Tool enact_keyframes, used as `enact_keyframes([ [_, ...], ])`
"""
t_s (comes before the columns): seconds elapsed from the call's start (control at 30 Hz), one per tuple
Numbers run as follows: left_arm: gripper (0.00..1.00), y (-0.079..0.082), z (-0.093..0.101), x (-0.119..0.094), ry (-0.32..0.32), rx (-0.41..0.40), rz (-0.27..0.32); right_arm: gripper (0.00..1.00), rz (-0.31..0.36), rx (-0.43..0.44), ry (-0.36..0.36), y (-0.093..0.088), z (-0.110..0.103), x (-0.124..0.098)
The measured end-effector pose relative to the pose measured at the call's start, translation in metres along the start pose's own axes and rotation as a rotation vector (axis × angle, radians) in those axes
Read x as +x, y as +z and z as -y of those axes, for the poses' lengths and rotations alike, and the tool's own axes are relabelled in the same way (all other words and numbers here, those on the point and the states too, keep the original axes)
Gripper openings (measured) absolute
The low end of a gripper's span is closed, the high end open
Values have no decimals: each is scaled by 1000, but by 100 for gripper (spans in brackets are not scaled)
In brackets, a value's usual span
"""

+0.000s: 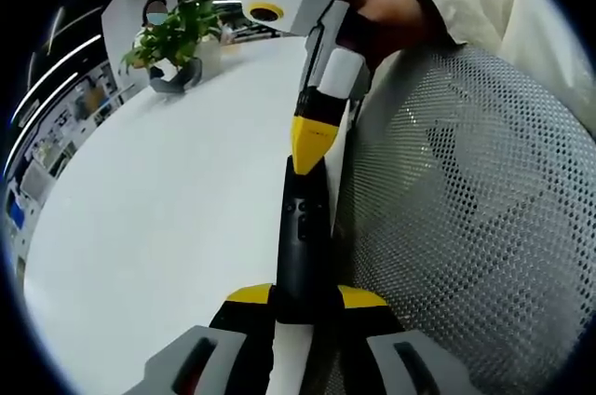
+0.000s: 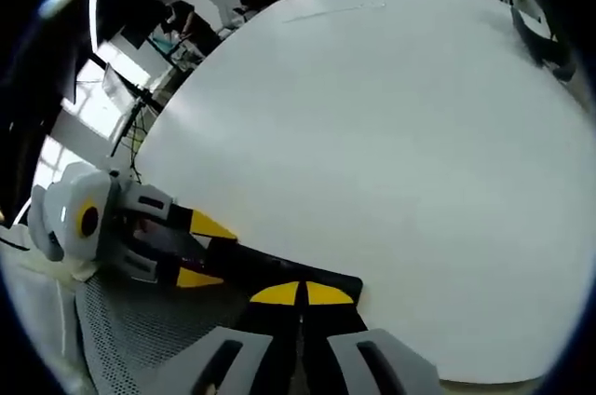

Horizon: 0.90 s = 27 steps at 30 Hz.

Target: Press the specified remote control buttons in sequence, fully releasing each button before pressing the next.

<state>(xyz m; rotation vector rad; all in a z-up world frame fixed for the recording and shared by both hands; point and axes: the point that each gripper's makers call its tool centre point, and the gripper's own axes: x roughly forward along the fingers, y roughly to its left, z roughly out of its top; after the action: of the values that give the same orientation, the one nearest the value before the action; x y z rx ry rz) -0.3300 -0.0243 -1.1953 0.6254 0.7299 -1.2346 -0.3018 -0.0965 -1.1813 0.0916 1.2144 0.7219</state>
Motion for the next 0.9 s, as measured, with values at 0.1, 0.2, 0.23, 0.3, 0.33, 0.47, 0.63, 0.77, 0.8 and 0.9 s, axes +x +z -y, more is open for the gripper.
enact_keyframes([
  [0.1,24,0,0,0,-2,-5,1,0,-15,-4,-8,-3,0,1],
  [0.2,24,0,0,0,-2,-4,3,0,-8,7,-5,-2,1,1],
  [0.23,24,0,0,0,-2,-4,3,0,-6,28,-3,-2,2,1],
  [0.3,24,0,-1,1,-1,-2,4,0,-5,40,0,-1,2,1],
  [0.33,24,0,-1,1,0,-3,4,0,-4,42,0,-1,2,1],
  [0.47,24,1,-1,0,-1,-7,6,0,-5,22,-9,-1,0,2],
  [0.63,24,1,-2,0,-1,-7,8,0,-3,11,-18,-1,1,2],
  [0.77,24,1,-2,0,1,-6,10,0,-4,12,-20,-1,1,2],
  [0.8,24,1,-2,1,2,-5,11,0,-3,26,-17,-1,2,2],
  [0.9,24,1,-2,1,2,-4,12,0,-1,43,-11,-1,2,2],
])
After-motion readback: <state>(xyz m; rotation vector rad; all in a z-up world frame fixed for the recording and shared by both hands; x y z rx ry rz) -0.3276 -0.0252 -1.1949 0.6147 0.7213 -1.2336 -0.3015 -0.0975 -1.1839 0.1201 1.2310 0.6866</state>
